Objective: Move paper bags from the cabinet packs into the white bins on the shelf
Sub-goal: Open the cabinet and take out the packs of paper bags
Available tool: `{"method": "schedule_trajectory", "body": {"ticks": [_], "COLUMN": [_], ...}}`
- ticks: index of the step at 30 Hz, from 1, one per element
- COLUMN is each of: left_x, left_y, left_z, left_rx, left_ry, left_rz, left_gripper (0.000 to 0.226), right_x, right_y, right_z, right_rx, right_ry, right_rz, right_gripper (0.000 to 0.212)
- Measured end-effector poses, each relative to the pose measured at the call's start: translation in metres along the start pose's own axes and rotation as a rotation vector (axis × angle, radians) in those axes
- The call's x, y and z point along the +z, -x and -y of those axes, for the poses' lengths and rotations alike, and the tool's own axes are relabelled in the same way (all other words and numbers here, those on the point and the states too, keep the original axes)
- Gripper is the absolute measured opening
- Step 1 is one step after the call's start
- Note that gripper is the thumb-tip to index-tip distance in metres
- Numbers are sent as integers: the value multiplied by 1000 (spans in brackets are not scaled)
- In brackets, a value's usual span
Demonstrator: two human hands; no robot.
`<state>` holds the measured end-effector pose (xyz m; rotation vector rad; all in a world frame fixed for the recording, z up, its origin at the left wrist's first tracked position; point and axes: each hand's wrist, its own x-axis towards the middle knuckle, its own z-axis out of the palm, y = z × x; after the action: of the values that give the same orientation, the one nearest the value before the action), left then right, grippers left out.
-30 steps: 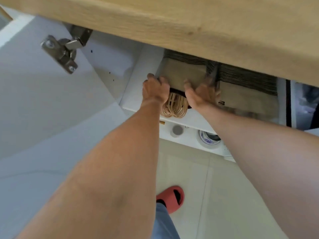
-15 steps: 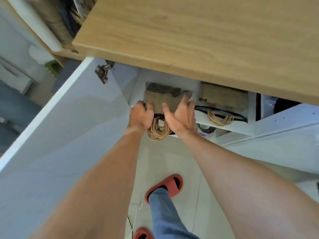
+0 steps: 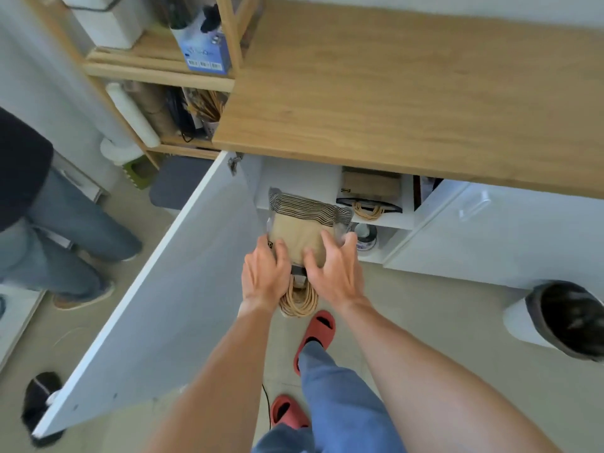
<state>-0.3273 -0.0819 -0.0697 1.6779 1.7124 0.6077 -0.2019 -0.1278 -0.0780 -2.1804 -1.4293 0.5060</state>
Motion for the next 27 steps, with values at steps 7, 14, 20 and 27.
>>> {"method": "schedule_trajectory", "body": {"ticks": [7, 14, 20, 27], "left_x": [-37, -30, 5, 51], "left_y": [10, -62, -171, -265], "left_z": [-48, -119, -173, -209], "left_rx": [130, 193, 212, 167], "left_ry": [69, 190, 104, -46], "left_rz": [-231, -300, -263, -152], "left_gripper": [40, 36, 31, 43], "right_x": [-70, -117, -132, -132], "right_y": [-8, -100, -218, -320], "right_z": [25, 38, 22, -1], "right_rx": [-209, -273, -200, -113], "right_ry": [-53, -57, 4, 112], "right_rz": [-171, -279, -255, -181], "right_gripper": [50, 47, 41, 55]}}
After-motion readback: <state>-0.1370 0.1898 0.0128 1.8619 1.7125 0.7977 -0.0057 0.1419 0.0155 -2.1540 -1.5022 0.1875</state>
